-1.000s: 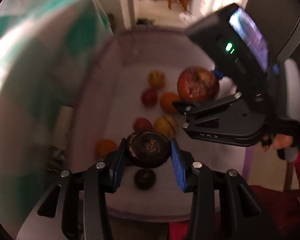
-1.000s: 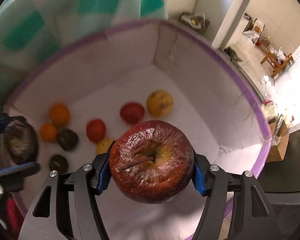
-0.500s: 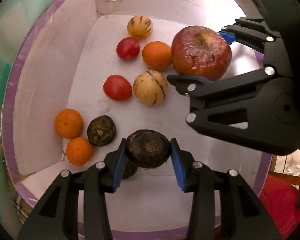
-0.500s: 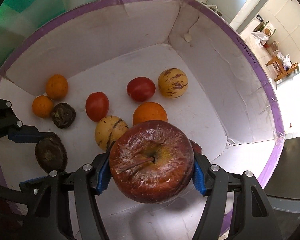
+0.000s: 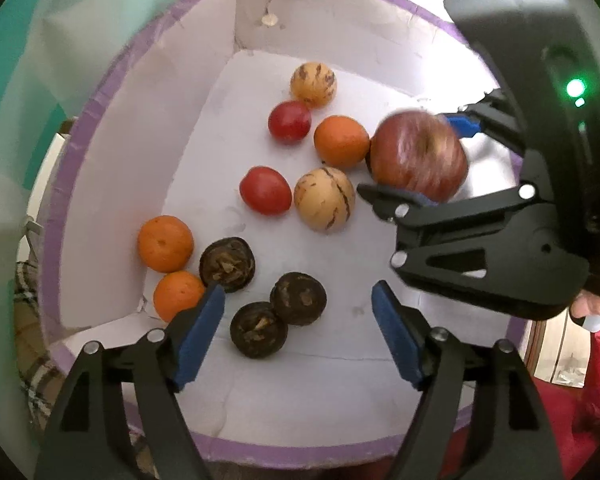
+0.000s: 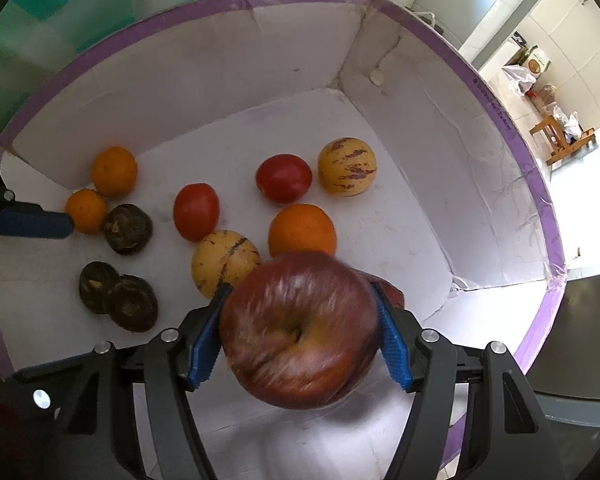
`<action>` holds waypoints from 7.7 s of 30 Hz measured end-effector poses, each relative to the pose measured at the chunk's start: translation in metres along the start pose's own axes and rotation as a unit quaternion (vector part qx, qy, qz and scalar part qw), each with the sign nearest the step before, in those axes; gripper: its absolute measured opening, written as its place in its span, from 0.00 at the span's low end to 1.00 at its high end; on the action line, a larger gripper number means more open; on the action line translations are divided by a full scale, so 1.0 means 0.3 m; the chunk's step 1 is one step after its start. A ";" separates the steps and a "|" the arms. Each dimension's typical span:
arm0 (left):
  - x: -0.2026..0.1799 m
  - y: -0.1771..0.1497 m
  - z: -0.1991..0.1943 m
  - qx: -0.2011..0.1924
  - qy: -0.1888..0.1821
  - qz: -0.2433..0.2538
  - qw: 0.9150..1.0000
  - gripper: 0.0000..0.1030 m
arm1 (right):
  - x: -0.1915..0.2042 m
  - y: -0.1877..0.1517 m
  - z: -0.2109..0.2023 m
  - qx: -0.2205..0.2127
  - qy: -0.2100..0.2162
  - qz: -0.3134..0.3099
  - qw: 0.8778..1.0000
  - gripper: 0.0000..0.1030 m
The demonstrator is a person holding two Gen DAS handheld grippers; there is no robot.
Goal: Organize fruits
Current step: 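Carry the apple and dark fruit into the white box and open both tools, then move both open tools back to the last fruits on the tablecloth, then grasp the dark brown fruit with the right tool while the left tool grasps the cherry tomato, then lift the dark fruit and cherry tomato up from the tablecloth, then carry the dark fruit and tomato into the white box and open both tools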
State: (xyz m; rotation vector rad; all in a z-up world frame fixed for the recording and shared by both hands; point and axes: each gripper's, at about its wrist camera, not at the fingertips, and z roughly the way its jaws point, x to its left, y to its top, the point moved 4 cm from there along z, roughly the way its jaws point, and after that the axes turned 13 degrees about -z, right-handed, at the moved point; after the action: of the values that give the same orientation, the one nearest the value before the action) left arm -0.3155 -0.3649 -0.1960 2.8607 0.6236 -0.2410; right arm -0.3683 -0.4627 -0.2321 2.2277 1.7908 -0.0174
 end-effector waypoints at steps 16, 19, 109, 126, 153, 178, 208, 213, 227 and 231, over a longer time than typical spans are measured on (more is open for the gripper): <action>-0.094 -0.087 -0.314 -0.154 -0.006 0.049 0.987 0.86 | -0.016 0.031 -0.149 -0.011 -0.057 -0.011 0.998 0.74; -0.114 -0.111 -0.423 -0.215 -0.001 0.074 0.974 0.89 | 0.000 0.067 -0.217 -0.021 -0.077 -0.025 0.997 0.75; 1.685 -0.192 -1.013 -0.382 0.181 -0.489 0.763 0.30 | 0.984 1.637 -0.543 -0.281 0.199 -0.118 0.931 0.41; 1.517 -0.453 -1.073 -0.415 0.186 -0.520 0.723 0.31 | 1.098 1.314 -0.700 -0.346 0.058 -0.197 0.916 0.41; 0.951 -0.550 -1.087 -0.446 0.225 -0.401 0.768 0.31 | 0.815 0.726 -0.831 -0.351 -0.004 -0.191 0.917 0.41; 0.282 -0.175 -0.848 -0.376 0.165 -0.136 0.902 0.31 | 0.153 0.328 -0.676 -0.315 -0.025 -0.020 0.949 0.41; -0.156 0.048 0.074 -0.055 0.135 0.120 0.982 0.31 | -0.197 0.033 -0.024 -0.069 -0.030 0.103 0.992 0.41; -0.154 0.033 0.105 -0.053 0.141 0.128 0.980 0.32 | -0.211 0.033 -0.008 -0.060 -0.027 0.110 0.992 0.42; -0.158 0.043 0.044 -0.094 0.138 0.120 0.979 0.56 | -0.217 0.045 -0.007 -0.056 -0.027 0.113 0.992 0.55; -0.143 0.049 0.025 -0.104 0.132 0.106 0.980 0.59 | -0.212 0.042 -0.011 -0.054 -0.030 0.111 0.992 0.62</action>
State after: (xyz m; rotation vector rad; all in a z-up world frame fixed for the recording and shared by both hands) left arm -0.3487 -0.3965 -0.1922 2.7457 0.3559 0.2288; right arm -0.3714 -0.5252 -0.2146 2.3077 1.4690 0.0553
